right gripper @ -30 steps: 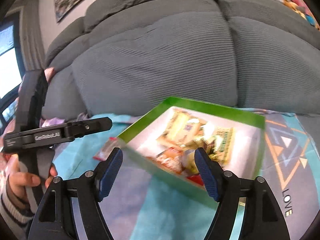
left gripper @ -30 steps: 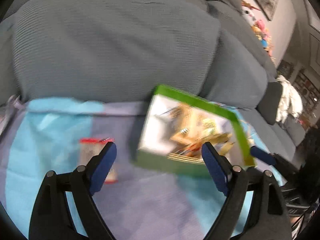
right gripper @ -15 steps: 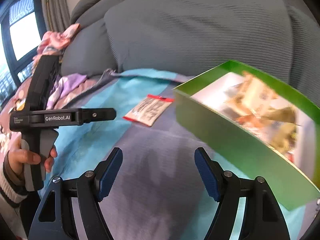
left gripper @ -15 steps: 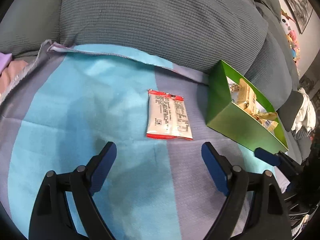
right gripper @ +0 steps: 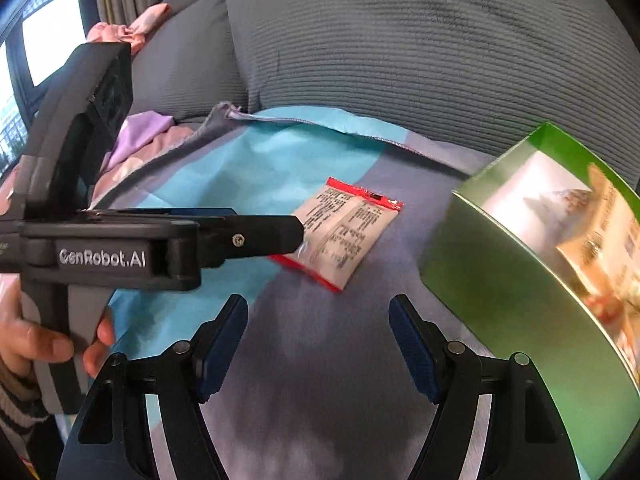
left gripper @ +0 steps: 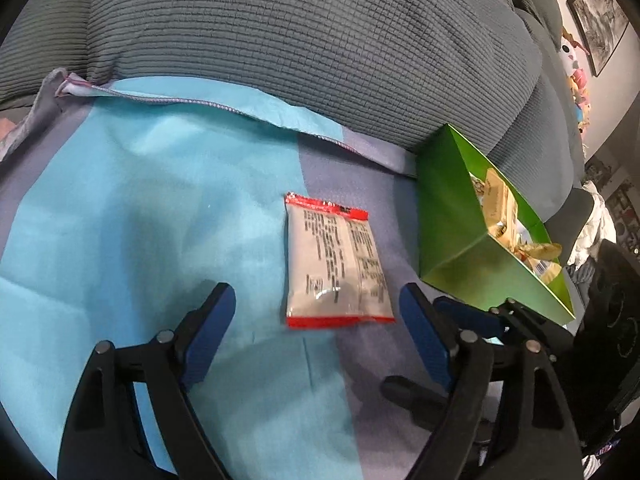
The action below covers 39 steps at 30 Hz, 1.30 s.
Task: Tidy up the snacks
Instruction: 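Move the right tool back toward the red-white bar, then lower the right gripper around the red-white bar and close it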
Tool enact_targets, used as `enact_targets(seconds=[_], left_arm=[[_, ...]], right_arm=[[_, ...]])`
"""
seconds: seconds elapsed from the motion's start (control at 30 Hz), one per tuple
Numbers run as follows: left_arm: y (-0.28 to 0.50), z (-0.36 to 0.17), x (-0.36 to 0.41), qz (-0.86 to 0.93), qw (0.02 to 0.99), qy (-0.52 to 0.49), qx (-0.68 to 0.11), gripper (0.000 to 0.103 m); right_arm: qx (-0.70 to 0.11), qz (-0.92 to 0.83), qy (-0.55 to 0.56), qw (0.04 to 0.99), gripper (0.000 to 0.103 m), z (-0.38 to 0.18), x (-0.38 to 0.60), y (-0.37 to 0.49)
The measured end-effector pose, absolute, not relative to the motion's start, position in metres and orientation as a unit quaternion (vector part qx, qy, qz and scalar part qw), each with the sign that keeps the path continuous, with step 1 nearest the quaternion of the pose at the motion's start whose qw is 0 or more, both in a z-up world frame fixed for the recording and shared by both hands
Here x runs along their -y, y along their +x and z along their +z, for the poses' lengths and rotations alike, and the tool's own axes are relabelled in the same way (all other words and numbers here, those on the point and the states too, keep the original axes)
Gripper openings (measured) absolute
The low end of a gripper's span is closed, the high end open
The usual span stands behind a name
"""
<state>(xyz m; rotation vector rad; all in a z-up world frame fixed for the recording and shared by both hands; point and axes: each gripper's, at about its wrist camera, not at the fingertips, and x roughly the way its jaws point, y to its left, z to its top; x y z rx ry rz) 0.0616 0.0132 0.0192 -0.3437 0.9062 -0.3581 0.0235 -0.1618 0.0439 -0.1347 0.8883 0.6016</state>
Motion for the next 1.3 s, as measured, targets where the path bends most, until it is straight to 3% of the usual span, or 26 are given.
enact_targets(seconds=[0.43,0.57,0.63,0.7,0.93,1.3], left_arm=[[0.085,0.009,-0.002,-0.198,0.866,-0.135,-0.439,0.079],[0.085,0.007,0.005,-0.202,0.867,-0.108,-0.442,0.07],[0.085,0.007,0.003,-0.204,0.867,-0.109,-0.441,0.066],[0.086,0.006,0.002,-0.21,0.866,-0.109,-0.442,0.054],[0.081,0.005,-0.003,-0.217,0.867,-0.11,-0.435,0.055],[0.057,0.02,-0.008,-0.206,0.875,-0.109,-0.424,0.053]], right_arm=[[-0.442,0.285,-0.085,0.846,0.073,0.032,0.137,0.049],[-0.442,0.29,-0.091,0.844,0.072,0.031,0.134,0.051],[-0.442,0.29,-0.084,0.845,0.064,0.032,0.136,0.053],[-0.443,0.291,-0.072,0.845,0.058,0.032,0.139,0.056],[-0.433,0.286,-0.092,0.85,0.052,0.032,0.13,0.056],[-0.408,0.296,-0.086,0.86,0.051,0.044,0.131,0.034]])
